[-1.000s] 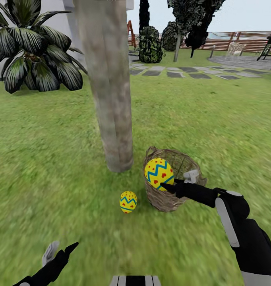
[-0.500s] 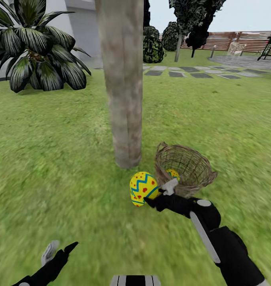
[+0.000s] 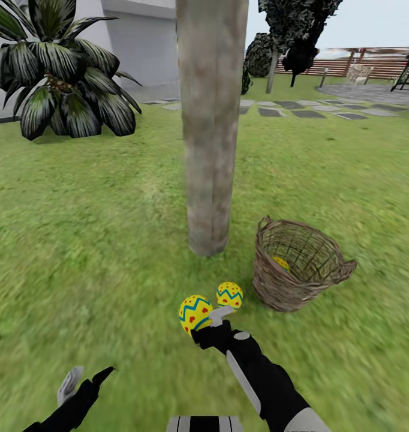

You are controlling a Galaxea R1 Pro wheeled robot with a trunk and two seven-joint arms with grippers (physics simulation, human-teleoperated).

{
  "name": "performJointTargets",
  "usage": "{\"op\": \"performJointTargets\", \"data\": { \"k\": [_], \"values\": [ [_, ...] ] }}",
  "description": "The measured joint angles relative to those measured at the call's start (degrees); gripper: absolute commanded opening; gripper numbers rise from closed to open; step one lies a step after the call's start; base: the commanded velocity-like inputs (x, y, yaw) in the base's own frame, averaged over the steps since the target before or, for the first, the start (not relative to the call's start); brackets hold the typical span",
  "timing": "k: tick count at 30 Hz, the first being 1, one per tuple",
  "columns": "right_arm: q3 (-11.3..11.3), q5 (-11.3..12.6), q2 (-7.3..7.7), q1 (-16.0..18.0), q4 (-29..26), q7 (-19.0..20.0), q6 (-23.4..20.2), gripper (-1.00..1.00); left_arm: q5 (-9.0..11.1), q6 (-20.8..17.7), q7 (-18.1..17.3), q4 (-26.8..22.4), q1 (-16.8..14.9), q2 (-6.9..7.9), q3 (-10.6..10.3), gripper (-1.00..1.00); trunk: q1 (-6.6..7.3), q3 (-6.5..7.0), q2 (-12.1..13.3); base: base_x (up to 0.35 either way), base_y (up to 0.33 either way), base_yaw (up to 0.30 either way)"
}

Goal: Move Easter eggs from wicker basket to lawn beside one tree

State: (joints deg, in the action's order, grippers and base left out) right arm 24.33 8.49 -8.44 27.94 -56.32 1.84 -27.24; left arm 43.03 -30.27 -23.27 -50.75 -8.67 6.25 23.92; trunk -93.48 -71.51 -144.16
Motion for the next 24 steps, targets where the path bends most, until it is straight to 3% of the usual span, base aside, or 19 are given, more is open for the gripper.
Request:
{"op": "performJointTargets", "data": {
  "k": [2, 6, 13, 17, 24],
  "values": [
    [0.0, -0.1, -0.12, 0.1, 1.4, -0.7, 3.2, -1.00, 0.0, 0.0, 0.0, 0.0, 0.0, -0.05, 0.0, 1.00, 0.00, 0.00, 0.0, 0.126, 0.277, 0.000],
    [0.3, -0.4, -0.12, 0.3, 1.6, -2.2, 4.1, -1.00, 0.1, 0.0, -0.1, 0.0, 0.0, -0.07, 0.0, 1.00, 0.01, 0.00, 0.0, 0.165, 0.261, 0.000],
    [0.0, -0.1, -0.16, 4.2, 4.6, -2.8, -3.3, -1.00, 0.0, 0.0, -0.3, 0.0, 0.0, -0.08, -0.1, 1.00, 0.01, 0.00, 0.0, 0.188, 0.240, 0.000],
    [-0.2, 0.2, -0.19, 7.9, 10.6, -4.6, -3.2, -1.00, 0.0, -0.1, -1.0, 0.0, 0.0, -0.08, -0.1, 1.00, 0.01, 0.00, 0.0, 0.206, 0.225, 0.000],
    [-0.3, 0.2, -0.51, 9.5, 13.7, -5.1, -2.2, -1.00, 0.0, -0.1, -1.4, 0.0, 0.0, -0.08, -0.1, 1.00, 0.01, 0.00, 0.0, 0.212, 0.220, 0.000]
  ]
}}
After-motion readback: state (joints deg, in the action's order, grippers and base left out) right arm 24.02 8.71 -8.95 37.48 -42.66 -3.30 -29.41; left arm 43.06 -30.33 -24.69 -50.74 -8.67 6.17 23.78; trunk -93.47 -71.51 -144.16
